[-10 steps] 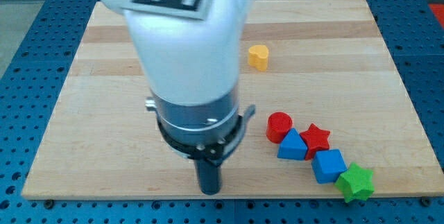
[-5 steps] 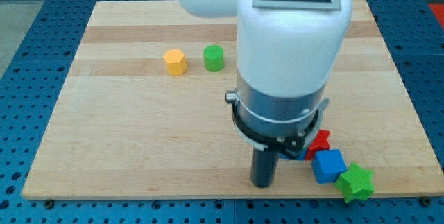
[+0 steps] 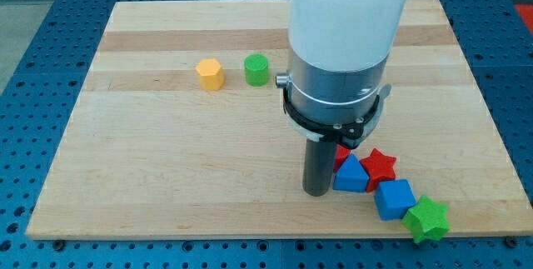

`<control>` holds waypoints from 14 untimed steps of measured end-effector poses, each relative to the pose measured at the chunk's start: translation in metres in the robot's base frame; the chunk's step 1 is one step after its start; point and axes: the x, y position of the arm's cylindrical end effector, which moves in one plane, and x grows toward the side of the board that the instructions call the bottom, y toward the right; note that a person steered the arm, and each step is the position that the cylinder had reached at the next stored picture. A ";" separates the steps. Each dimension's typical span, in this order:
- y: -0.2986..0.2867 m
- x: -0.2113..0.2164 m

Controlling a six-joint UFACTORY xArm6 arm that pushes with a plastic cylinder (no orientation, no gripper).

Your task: Place the red circle to the top left of the triangle

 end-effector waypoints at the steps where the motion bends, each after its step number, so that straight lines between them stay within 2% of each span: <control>1: 0.019 -0.005; 3: 0.049 -0.025; 5: 0.051 -0.028; 7: -0.014 -0.028; 9: -0.020 -0.037; 14: 0.032 -0.078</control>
